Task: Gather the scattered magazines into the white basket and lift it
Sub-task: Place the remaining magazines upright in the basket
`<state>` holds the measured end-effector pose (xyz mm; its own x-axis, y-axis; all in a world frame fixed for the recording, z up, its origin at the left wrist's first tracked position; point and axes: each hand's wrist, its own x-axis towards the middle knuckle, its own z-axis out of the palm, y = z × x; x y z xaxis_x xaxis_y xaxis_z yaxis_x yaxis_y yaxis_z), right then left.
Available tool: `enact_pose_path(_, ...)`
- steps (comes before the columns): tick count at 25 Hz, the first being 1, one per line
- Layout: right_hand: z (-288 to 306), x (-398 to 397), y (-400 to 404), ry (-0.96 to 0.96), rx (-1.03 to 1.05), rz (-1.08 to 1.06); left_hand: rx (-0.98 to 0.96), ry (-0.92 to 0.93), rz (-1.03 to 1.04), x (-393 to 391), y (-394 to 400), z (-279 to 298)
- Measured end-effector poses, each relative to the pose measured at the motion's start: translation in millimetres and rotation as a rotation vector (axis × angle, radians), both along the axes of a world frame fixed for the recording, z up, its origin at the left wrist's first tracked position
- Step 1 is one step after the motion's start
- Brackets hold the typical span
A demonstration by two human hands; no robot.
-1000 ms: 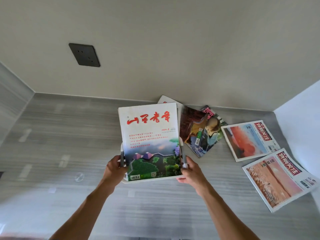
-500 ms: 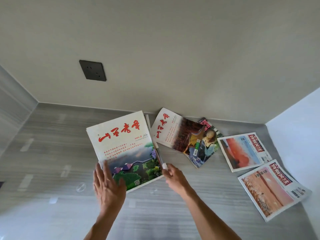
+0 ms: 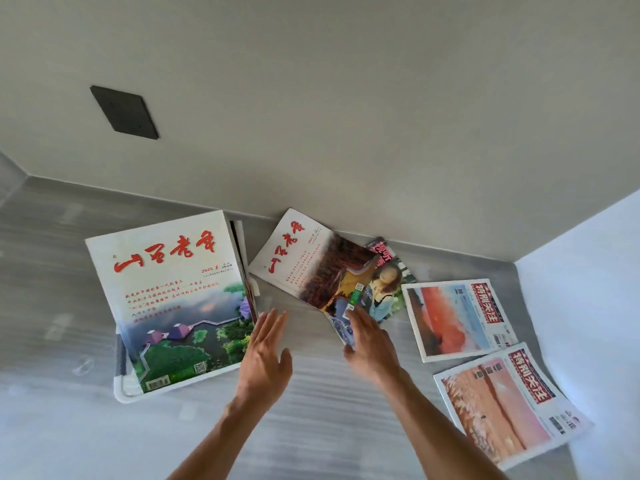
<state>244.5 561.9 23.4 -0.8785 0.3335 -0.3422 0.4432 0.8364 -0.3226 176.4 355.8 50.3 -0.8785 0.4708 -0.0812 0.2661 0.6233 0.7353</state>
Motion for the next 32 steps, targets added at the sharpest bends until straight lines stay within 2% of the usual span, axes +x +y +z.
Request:
enact_pose_path(2,-11,-21,11,-0.061,-0.036,0.188,0.054,0.066,0.03,4,0,-4)
enact_pose_path(6,-28,-14,19,-0.191,0.143,0.469,0.054,0.03,0.064,16,7,4)
enact_pose_path(10,-31,29,4,-0.237,0.096,0.561,0.046,0.042,0.077,20,21,15)
enact_pose_path(12,-28,54,-9,-0.247,0.056,0.57,0.028,-0.038,0.079,22,34,15)
enact_pose_path(16,-21,98,-33,-0.236,-0.097,0.497,-0.103,-0.463,0.084,37,46,-5)
enact_pose_path(18,-18,113,-44,-0.23,-0.239,0.433,-0.144,-0.672,0.225,51,45,-17)
enact_pose_path(20,-11,119,-43,-0.189,-0.428,0.313,-0.105,-0.788,0.4,54,45,-26)
enact_pose_path(21,-10,117,-36,-0.131,-0.445,0.223,-0.075,-0.815,0.468,51,47,-30)
enact_pose_path(23,-13,111,-14,-0.023,-0.281,0.028,0.018,-0.895,0.609,43,50,-35)
enact_pose_path(25,-18,114,3,-0.058,-0.132,-0.1,0.135,-1.0,0.734,39,50,-38)
enact_pose_path(27,-27,124,-4,-0.128,-0.083,-0.064,0.207,-1.044,0.788,43,48,-43)
enact_pose_path(30,-37,145,-33,-0.173,-0.063,-0.005,0.276,-0.971,0.822,43,51,-55)
enact_pose_path(32,-41,160,-41,-0.184,-0.066,0.03,0.318,-0.943,0.768,44,63,-57)
